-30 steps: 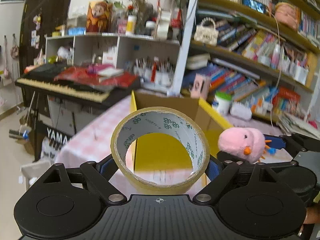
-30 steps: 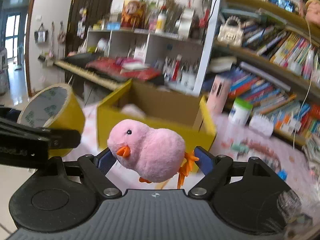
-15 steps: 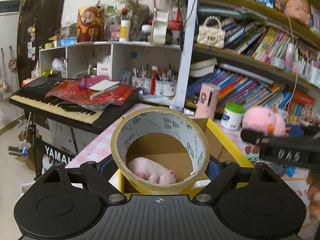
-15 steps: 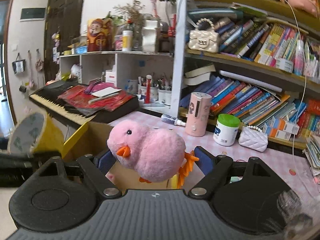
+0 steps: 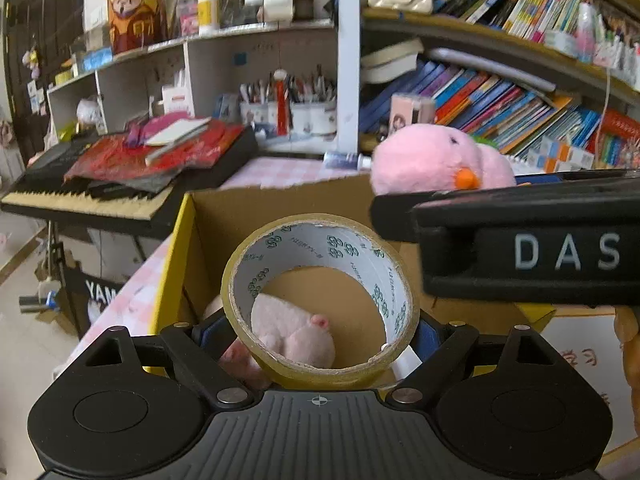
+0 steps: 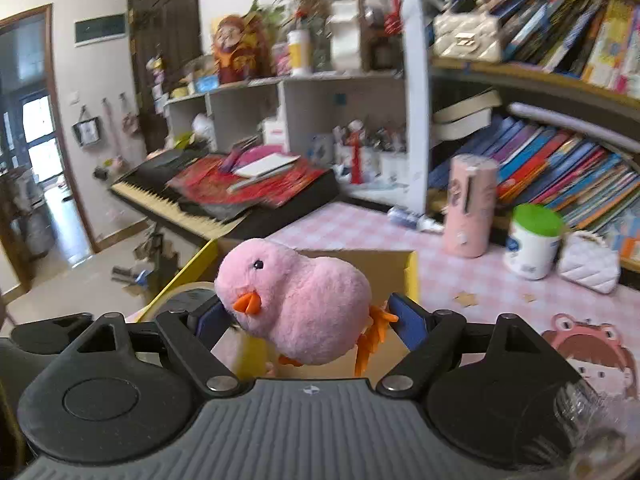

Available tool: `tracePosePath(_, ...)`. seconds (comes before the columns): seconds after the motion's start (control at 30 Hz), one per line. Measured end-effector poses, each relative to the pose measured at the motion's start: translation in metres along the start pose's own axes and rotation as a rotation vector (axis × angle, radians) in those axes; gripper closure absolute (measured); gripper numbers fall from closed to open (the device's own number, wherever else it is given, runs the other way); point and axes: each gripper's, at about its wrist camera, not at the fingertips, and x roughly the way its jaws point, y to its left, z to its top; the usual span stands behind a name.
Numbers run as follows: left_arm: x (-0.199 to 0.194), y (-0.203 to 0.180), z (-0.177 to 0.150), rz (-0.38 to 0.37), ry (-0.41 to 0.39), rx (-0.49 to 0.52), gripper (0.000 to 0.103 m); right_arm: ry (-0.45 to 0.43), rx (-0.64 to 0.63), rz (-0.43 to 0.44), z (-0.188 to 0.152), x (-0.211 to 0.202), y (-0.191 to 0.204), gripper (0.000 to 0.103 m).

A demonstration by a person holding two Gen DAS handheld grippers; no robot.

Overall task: Organize objects
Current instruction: 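Lower the tape roll into the box with the left tool while the right tool drops the chick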

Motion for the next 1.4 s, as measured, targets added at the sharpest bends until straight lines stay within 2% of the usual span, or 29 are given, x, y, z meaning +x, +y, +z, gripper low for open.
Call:
tracePosePath(0.27, 0.016, 0.0, -0.001, 0.016, 0.046, 0.006, 0.014, 0.13, 0.042, 0.075, -0.003, 0.038, -0.007, 0.02)
tracePosePath(0.5, 0.013, -0.002, -0.001, 0.022, 0.042, 0.021, 0.012, 0.217, 0.046, 0.087, -0.01, 0.064, -0.008, 0.02)
tracePosePath(0.57, 0.012, -0.002, 0.0, 0.03, 0.035, 0.029, 0.009, 0.235, 0.046, 0.089, -0.01, 0.071, -0.007, 0.02)
tracePosePath(0.7, 0.007, 0.001, -0.001, 0.036, 0.028, 0.022, 0.008, 0.288, 0.06, 0.069, -0.01, 0.082, -0.007, 0.02)
tracePosePath(0.97, -0.005, 0.005, -0.004, 0.053, 0.014, 0.013, 0.008, 0.305, 0.009, 0.022, -0.01, 0.092, 0.0, 0.018)
tracePosePath(1.03, -0.008, 0.008, -0.005, 0.054, 0.009, 0.004, 0.008, 0.305, 0.006, 0.011, -0.01, 0.092, 0.001, 0.012)
tracePosePath(1.2, -0.019, 0.014, -0.008, 0.052, -0.011, -0.022, 0.007, 0.275, -0.004, -0.036, -0.009, 0.084, 0.002, 0.004)
tracePosePath(1.3, -0.026, 0.017, -0.01, 0.053, -0.026, -0.029, 0.005, 0.249, 0.013, -0.034, -0.008, 0.074, 0.003, 0.0)
tracePosePath(1.4, -0.035, 0.02, -0.012, 0.049, -0.043, -0.036, 0.005, 0.216, 0.013, -0.046, -0.007, 0.063, 0.007, 0.0)
